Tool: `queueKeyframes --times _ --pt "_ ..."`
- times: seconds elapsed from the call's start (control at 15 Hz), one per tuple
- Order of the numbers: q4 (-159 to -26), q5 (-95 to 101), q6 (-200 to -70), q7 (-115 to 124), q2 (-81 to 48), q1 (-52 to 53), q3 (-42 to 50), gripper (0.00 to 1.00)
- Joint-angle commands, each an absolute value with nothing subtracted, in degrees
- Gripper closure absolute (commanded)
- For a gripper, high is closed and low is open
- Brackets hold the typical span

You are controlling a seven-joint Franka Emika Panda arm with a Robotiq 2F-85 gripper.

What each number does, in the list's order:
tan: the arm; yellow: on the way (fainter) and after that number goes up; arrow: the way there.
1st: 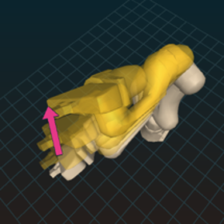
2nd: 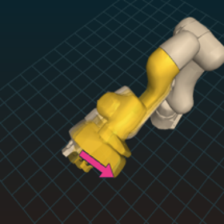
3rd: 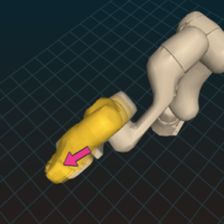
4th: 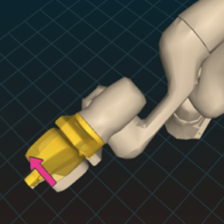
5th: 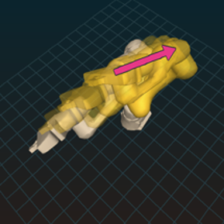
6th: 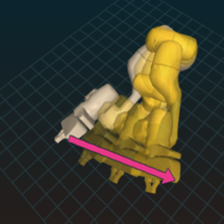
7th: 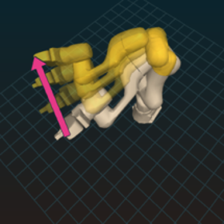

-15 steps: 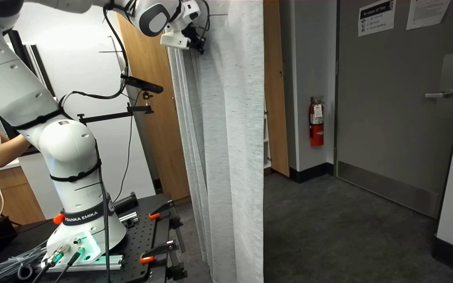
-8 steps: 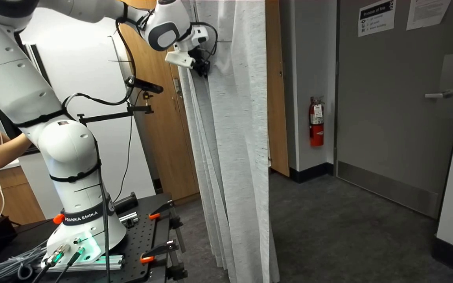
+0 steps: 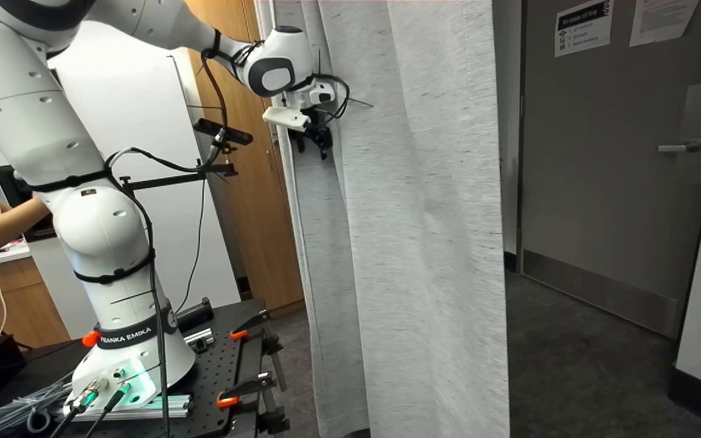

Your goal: Move the curtain to the left

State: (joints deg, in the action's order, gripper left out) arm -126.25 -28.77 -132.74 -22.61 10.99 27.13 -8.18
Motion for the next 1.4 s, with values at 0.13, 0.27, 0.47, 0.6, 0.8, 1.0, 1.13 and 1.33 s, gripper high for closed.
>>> queueKeyframes --times 0.13,0.27,0.47,0.6,0.8,1.0,1.13,1.33 --pt "-127.1 -14.4 -128.5 -19.0 13.1 19.1 -9.5 0.0" --pt "-127.2 -10.0 -127.8 -17.4 14.0 16.9 -9.1 0.0" --pt "-127.0 -5.2 -127.7 -16.1 15.5 13.5 -7.9 0.0" --pt "-126.8 -2.5 -127.7 -15.0 16.6 11.4 -7.1 0.0" --pt "-126.7 0.9 -127.6 -13.5 18.4 8.6 -5.7 0.0" --pt "-126.6 4.1 -127.6 -11.2 20.0 5.8 -4.4 0.0" --pt "-126.6 5.3 -127.2 -9.1 21.4 3.8 -3.2 0.0" --pt "-127.6 5.8 -126.3 -5.9 23.5 0.8 -1.3 0.0"
